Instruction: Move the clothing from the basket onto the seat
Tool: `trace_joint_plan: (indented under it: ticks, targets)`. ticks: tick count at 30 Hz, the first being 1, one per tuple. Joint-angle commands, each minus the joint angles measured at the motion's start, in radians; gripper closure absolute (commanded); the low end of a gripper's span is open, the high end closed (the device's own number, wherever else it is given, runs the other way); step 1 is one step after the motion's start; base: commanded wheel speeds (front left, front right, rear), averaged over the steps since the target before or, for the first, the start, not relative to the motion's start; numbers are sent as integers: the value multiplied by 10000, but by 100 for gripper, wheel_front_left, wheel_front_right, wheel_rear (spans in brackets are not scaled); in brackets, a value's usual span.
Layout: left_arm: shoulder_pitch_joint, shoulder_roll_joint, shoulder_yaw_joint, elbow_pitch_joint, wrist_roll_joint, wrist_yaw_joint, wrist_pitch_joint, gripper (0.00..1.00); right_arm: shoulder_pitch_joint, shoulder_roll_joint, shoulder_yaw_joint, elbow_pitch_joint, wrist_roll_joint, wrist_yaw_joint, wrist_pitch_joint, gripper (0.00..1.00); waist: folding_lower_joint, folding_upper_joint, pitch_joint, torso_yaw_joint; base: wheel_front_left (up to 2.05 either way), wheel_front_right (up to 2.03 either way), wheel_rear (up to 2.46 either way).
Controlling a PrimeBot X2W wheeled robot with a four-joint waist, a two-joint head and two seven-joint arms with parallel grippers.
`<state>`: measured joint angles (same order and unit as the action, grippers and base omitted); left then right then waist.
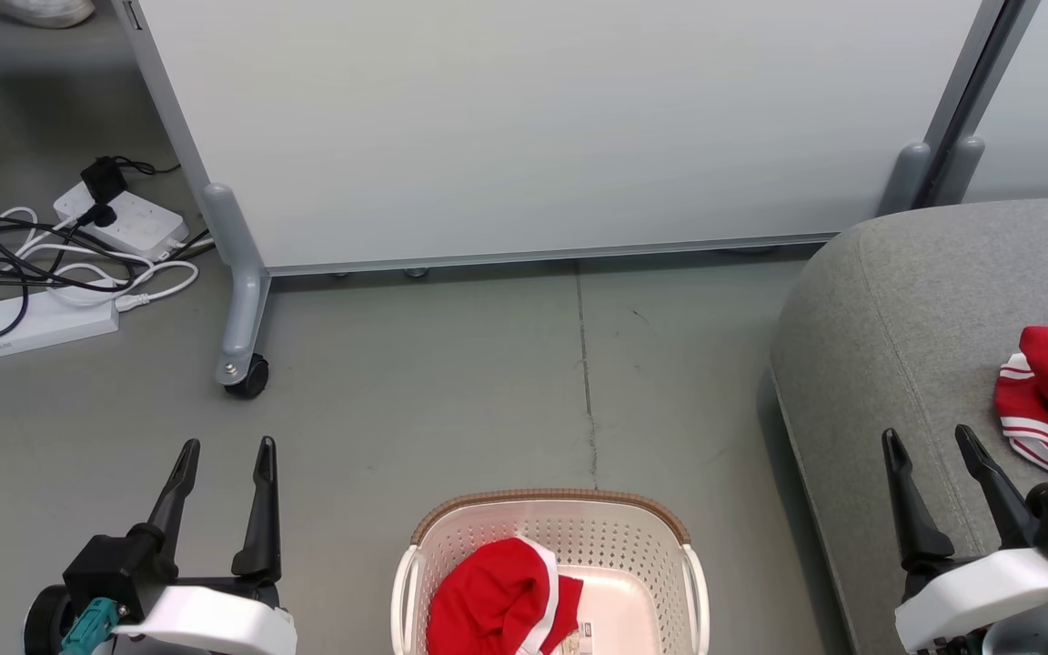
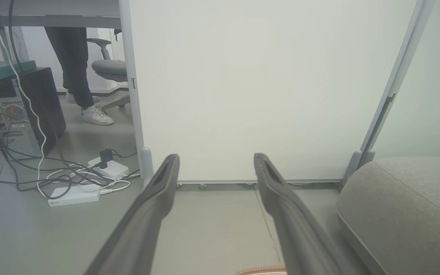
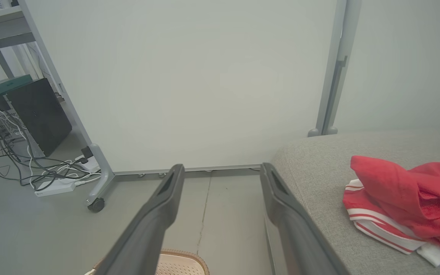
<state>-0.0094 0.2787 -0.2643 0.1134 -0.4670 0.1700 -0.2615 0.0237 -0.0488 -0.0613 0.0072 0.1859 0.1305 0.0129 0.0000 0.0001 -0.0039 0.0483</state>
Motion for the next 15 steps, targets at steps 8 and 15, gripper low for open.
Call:
trace_joint_plan:
  ticks: [8, 15]
  targets:
    - [-15, -13, 132, 312, 189, -126, -39, 0, 119, -41, -33, -17, 53, 6, 16, 0, 0, -1, -17, -34, 0, 0, 0]
    - [-110, -66, 149, 480, 222, -182, -41, 0, 96, -41, 17, 32, 34, 6, 38, 0, 0, -1, -47, 6, 0, 0, 0]
